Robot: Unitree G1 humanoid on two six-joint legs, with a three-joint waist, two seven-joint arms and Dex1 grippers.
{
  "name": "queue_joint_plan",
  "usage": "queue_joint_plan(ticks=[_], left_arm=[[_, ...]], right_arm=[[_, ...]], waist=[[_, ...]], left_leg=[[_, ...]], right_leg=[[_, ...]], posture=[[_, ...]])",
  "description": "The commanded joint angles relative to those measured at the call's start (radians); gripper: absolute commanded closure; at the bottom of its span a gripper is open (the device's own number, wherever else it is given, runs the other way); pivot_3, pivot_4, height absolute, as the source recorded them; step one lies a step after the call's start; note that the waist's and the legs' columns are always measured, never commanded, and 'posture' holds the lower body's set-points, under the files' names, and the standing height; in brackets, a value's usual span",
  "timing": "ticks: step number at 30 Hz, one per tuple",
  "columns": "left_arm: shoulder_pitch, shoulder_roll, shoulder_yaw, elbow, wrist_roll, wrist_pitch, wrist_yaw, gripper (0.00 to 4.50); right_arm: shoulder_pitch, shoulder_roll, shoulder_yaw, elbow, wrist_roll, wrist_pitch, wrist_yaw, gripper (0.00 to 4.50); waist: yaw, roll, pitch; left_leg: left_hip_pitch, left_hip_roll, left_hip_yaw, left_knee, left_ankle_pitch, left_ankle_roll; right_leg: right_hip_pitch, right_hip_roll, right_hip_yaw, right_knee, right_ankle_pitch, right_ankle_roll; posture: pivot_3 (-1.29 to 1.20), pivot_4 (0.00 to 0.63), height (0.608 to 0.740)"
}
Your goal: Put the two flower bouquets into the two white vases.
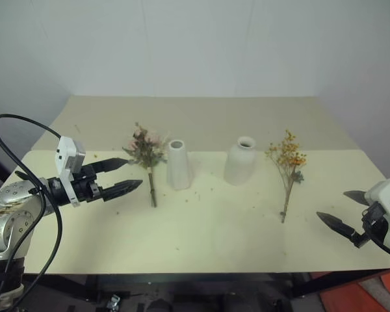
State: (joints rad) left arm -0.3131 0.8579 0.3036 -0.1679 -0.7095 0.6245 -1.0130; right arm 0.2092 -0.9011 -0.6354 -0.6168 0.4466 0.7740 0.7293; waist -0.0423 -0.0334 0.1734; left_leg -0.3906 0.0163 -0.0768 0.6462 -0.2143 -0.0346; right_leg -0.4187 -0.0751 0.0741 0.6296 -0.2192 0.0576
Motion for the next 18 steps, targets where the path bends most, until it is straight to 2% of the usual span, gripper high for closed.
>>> queue_joint_plan(ticks=[1, 4, 8, 9, 12, 18], left_arm=[[-0.092, 0.019, -0.078, -0.045, 0.053, 0.024, 0.048, 0.01], [-0.211, 0.0, -0.148, -0.043, 0.076, 0.062, 0.089, 0.01], [-0.346, -0.043, -0.197, -0.031, 0.038, 0.093, 0.046, 0.01], [-0.402, -0.06, -0.244, -0.015, 0.052, 0.115, 0.04, 0.01], [-0.553, -0.144, -0.346, 0.058, 0.083, 0.161, 0.054, 0.01], [-0.65, -0.242, -0.453, 0.167, 0.162, 0.092, -0.013, 0.01]], right_arm=[[-0.122, -0.056, 0.039, 0.005, 0.046, 0.183, -0.074, 0.0], [-0.289, -0.072, 0.134, 0.041, 0.079, 0.39, -0.153, 0.0], [-0.498, -0.022, 0.254, 0.096, 0.083, 0.59, -0.248, 0.0], [-0.554, 0.012, 0.287, 0.131, 0.066, 0.619, -0.286, 0.0], [-0.674, 0.089, 0.372, 0.229, 0.005, 0.65, -0.378, 0.0], [-0.783, 0.19, 0.437, 0.413, -0.077, 0.652, -0.473, 0.0]], waist=[[0.001, -0.001, 0.0], [0.002, -0.004, 0.002], [0.001, -0.005, 0.003], [0.0, -0.005, 0.003], [0.001, -0.005, 0.003], [0.001, -0.005, 0.004]], left_leg=[[0.0, 0.0, 0.0, 0.0, 0.0, 0.0], [0.0, 0.0, 0.0, 0.001, 0.001, 0.0], [-0.002, 0.0, -0.001, 0.001, 0.002, 0.001], [-0.003, 0.0, -0.001, 0.001, 0.002, 0.001], [-0.005, -0.001, -0.001, 0.0, 0.002, 0.001], [-0.007, -0.002, -0.001, 0.0, 0.002, 0.001]], right_leg=[[0.0, 0.0, 0.0, 0.0, 0.0, 0.0], [0.001, 0.0, 0.0, 0.0, 0.0, -0.004], [-0.001, 0.0, 0.0, -0.001, 0.003, 0.0], [-0.002, 0.0, 0.0, -0.001, 0.003, 0.0], [-0.003, 0.0, -0.001, -0.001, 0.002, 0.0], [-0.005, -0.001, -0.001, -0.002, 0.005, -0.004]], posture=[[0.0, 0.15, 0.74], [0.0, 0.15, 0.74], [0.0, 0.15, 0.74], [0.0, 0.15, 0.74], [0.0, 0.15, 0.74], [0.0, 0.15, 0.74]])
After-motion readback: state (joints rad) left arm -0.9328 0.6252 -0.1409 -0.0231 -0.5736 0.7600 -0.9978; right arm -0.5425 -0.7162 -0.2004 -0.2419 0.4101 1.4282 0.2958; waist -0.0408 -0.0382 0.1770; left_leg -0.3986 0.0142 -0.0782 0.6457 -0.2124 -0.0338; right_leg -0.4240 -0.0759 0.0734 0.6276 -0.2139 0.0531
